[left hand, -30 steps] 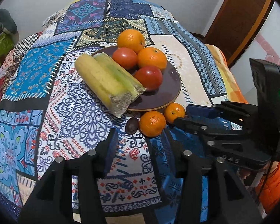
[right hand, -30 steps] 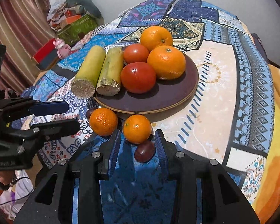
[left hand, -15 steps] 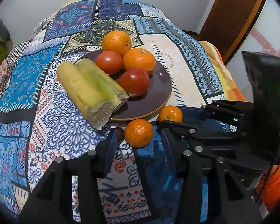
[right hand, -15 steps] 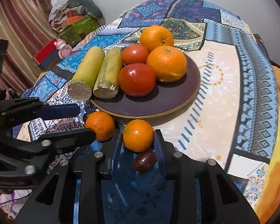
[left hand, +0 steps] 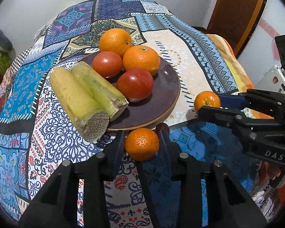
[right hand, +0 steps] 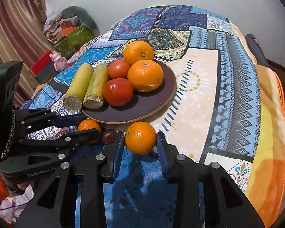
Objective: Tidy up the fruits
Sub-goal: 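Grasp a mandarin on the quilt with the right tool while the left tool grasps another mandarin, then lower both mandarins onto the plate beside the oranges and open both tools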
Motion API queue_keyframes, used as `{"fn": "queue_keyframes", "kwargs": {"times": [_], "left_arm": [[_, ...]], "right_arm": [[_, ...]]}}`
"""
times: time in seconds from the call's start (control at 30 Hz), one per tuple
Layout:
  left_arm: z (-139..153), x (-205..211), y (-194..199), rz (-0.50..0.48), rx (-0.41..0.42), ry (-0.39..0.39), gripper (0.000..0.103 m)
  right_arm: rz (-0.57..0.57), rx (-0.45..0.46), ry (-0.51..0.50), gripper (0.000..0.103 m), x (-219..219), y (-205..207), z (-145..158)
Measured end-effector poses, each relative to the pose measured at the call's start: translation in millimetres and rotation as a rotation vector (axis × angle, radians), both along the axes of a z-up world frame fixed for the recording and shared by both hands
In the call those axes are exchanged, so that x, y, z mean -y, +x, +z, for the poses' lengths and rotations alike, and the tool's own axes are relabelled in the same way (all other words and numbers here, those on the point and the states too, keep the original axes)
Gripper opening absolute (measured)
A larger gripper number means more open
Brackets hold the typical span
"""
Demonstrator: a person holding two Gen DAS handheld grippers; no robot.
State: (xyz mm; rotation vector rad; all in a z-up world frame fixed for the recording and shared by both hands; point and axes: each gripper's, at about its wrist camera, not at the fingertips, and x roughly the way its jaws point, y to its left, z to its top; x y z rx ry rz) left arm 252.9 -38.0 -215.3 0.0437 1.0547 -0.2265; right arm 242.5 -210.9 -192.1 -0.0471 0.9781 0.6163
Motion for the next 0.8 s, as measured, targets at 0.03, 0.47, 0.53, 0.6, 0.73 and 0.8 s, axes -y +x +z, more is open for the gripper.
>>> {"fn": "queue_keyframes", "kwargs": {"times": [0.03,0.47,0.53,0.6,0.73,0.8], "left_arm": [[0,-1,0,0.001,-0.002,-0.009,0.037],[35,-16,-14,0.010,0.042,-0.081,0.036],[45,-19,-14,0.016,0.063,-0.094,0.036],[54,-23,-12,0.023,0.086,-0.096,0.036],[66,-27,-3,0.036,0.118,-0.084,0.036],[68,-31,3,0.049,0.122,-0.087,0.036]], "right_arm": [[-0.002,-0.002,0.004,0.032,0,0,0],[-0.007,0.031,0.032,0.032,-5,8,15],[-0.010,0.037,0.033,0.032,-7,10,18],[-0.013,0.043,0.037,0.032,-8,12,19],[-0.020,0.049,0.039,0.032,-11,18,21],[-0.021,0.050,0.038,0.032,-13,22,21]]}}
